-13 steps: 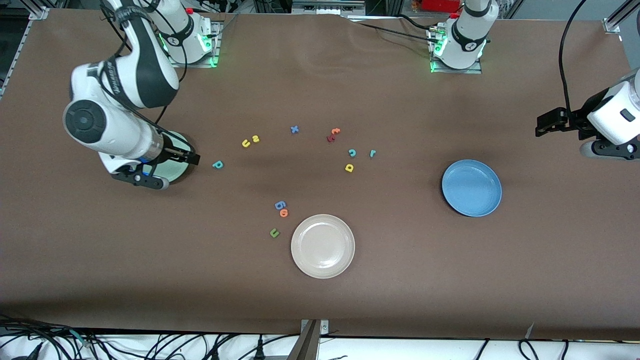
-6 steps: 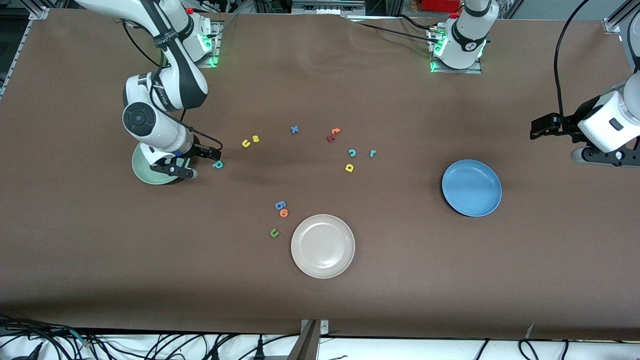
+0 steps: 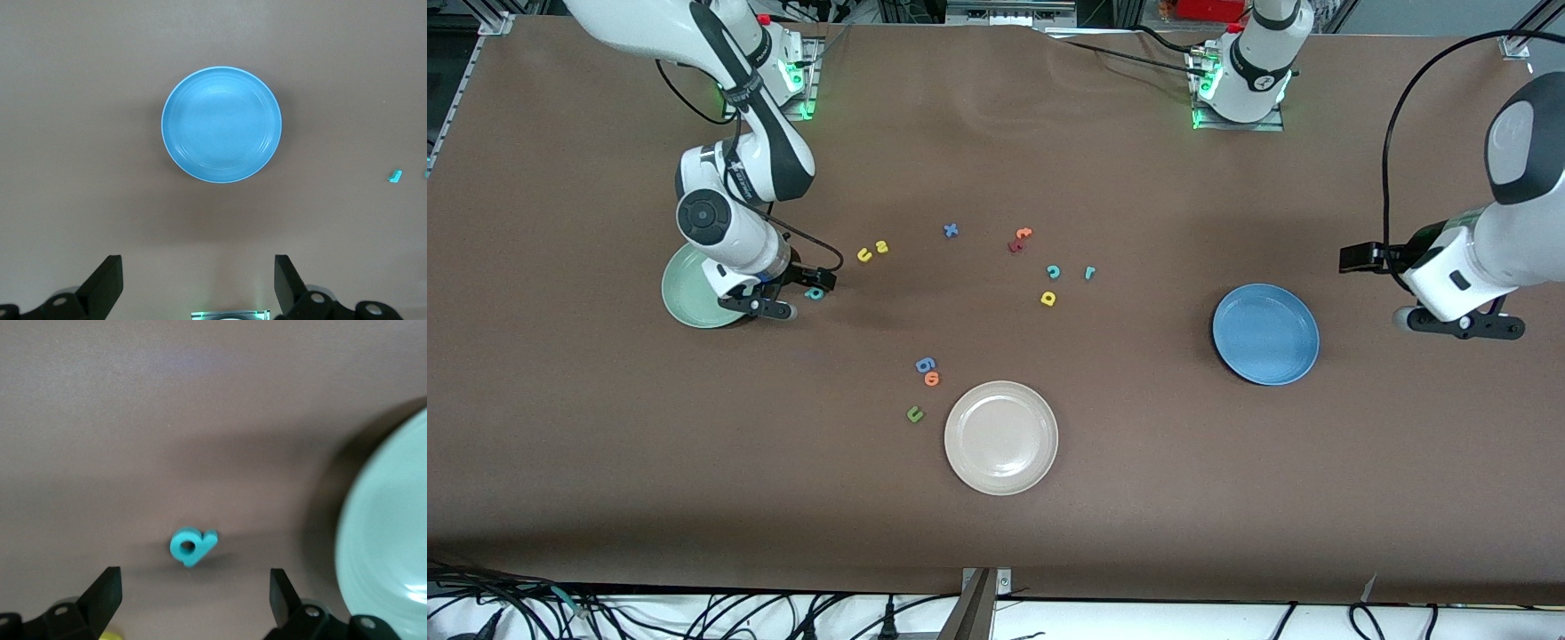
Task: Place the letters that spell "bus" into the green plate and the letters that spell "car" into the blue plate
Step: 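Grasp the teal d with the right gripper while the left gripper reaches letters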
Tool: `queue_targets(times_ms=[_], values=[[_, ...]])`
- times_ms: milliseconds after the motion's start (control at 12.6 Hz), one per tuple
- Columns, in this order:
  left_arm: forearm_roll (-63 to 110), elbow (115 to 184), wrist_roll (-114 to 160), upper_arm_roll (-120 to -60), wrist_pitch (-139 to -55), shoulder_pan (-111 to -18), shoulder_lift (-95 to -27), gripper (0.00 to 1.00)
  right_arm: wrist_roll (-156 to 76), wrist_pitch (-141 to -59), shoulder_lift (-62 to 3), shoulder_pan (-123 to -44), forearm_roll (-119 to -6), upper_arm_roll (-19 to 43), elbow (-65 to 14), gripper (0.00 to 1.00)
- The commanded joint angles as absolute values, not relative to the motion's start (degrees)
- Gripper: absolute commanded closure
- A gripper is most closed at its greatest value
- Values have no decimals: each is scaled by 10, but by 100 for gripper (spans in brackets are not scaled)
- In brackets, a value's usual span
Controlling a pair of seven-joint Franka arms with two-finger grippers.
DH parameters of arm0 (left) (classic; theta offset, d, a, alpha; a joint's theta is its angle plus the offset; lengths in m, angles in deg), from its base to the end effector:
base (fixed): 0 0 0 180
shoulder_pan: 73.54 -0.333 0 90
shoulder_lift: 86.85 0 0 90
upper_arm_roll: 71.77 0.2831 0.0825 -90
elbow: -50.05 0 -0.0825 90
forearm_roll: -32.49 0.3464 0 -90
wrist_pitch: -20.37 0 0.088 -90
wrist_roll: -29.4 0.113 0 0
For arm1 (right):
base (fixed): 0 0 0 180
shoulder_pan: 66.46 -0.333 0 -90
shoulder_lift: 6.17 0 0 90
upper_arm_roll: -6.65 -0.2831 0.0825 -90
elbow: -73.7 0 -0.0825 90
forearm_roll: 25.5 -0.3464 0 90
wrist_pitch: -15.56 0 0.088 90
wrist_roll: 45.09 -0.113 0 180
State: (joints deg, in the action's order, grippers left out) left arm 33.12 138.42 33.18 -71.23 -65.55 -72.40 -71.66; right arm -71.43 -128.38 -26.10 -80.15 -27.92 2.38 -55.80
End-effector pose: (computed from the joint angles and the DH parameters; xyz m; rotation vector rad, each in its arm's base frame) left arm 0.5595 -0.0050 0.4492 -3.0972 0.1198 0.4813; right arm 0.4736 0.1547 0.1943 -3.1145 0.2887 0.1669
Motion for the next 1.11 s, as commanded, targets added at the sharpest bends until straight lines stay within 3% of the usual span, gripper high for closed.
queue_targets(times_ms=[0, 238, 396, 555, 713, 1030], values=[[311, 1379, 317, -726, -692, -697, -691, 0, -721, -1333, -287, -798, -279, 19, -563, 2], [266, 1381, 229, -728, -727, -658, -661, 0, -721, -1341, -295, -798, -279, 18, -563, 12], [253, 1389, 202, -728, -746, -630, -646, 0, -722, -1338, -295, -798, -279, 18, -563, 13], [253, 1454, 161, -729, -827, -601, -655, 0, -722, -1338, -295, -798, -280, 18, -563, 31], [253, 1508, 138, -732, -889, -580, -664, 0, -722, -1339, -295, -798, -280, 18, -563, 40], [254, 1637, 71, -791, -1043, -575, -694, 0, -721, -1339, -296, -797, -279, 18, -563, 68]])
